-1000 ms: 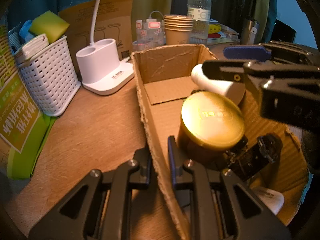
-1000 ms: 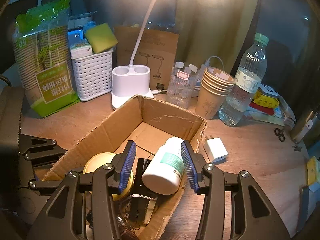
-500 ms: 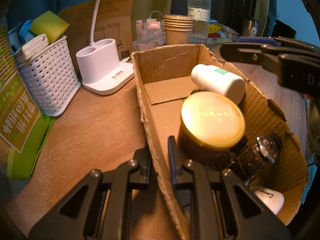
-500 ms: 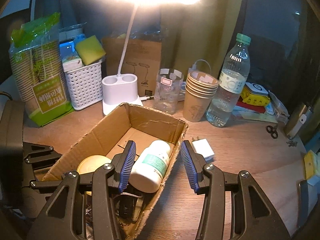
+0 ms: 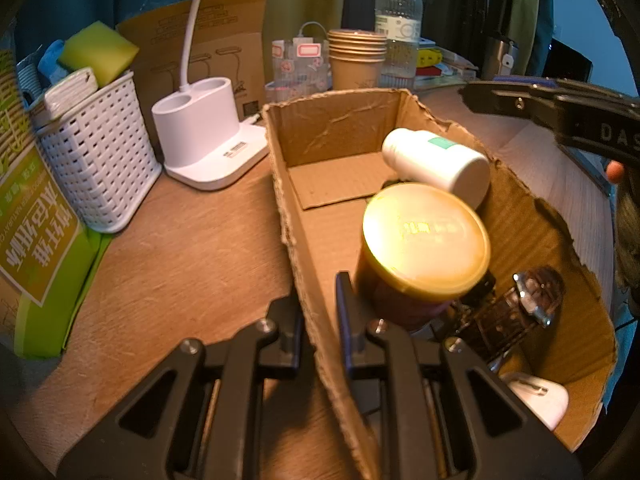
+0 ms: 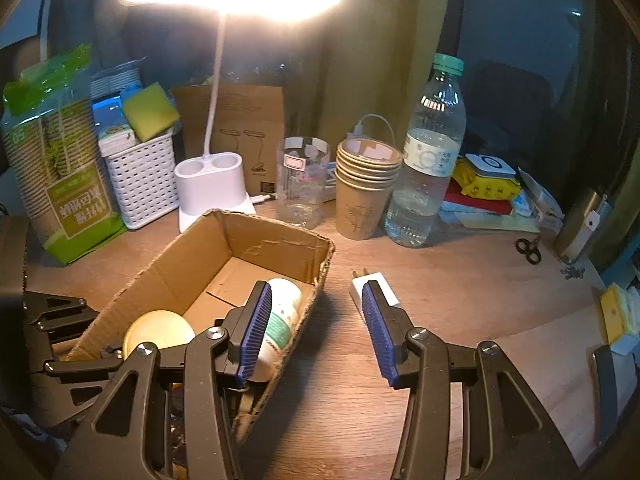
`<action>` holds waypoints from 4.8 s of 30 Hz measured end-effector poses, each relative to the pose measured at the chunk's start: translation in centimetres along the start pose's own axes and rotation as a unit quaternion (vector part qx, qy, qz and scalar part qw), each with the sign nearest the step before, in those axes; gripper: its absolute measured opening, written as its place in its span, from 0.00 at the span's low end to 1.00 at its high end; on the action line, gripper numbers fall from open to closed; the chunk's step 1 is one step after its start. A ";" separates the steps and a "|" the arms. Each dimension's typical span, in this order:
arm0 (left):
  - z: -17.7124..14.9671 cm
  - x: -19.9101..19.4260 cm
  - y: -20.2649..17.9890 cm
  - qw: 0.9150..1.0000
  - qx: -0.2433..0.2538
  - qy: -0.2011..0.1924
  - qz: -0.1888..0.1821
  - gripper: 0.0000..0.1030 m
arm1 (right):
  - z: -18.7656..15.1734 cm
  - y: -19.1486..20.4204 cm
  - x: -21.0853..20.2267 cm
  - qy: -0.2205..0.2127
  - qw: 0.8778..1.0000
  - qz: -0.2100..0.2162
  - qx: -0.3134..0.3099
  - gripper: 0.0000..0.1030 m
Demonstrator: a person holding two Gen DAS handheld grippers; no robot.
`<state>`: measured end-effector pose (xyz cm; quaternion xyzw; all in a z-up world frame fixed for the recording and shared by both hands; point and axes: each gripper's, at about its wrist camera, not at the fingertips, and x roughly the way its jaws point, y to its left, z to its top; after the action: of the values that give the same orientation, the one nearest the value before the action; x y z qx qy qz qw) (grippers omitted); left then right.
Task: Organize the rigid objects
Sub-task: 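Move the right gripper to the white USB charger and close on it, then lift the charger with the right gripper and carry it over the box, then lower the charger into the box and open the right gripper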
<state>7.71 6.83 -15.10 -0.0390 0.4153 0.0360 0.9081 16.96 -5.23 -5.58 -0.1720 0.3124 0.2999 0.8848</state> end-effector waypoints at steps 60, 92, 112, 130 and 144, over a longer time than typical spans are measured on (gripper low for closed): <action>0.0 0.0 0.0 1.000 0.001 0.000 0.000 0.15 | -1.4 -6.2 11.5 0.102 0.994 -0.003 0.044 0.60; 0.0 0.1 -0.1 1.000 0.001 0.000 -0.001 0.15 | -0.2 -5.5 5.8 0.038 0.998 -0.036 0.028 0.39; 0.0 0.1 0.0 1.000 0.001 0.001 -0.001 0.15 | 2.5 -1.2 -1.9 -0.045 0.998 -0.031 -0.024 0.39; 0.0 0.1 0.0 1.000 0.001 0.001 -0.001 0.15 | 3.0 4.8 -4.7 -0.074 0.994 0.016 -0.081 0.39; -0.1 0.1 0.1 1.000 -0.002 0.002 -0.002 0.15 | 2.3 7.0 -2.3 -0.044 0.993 0.046 -0.096 0.39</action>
<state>7.72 6.94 -15.26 -0.0420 0.4171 0.0348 0.9072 12.10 0.31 -3.17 -0.2284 0.2503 0.3758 0.8625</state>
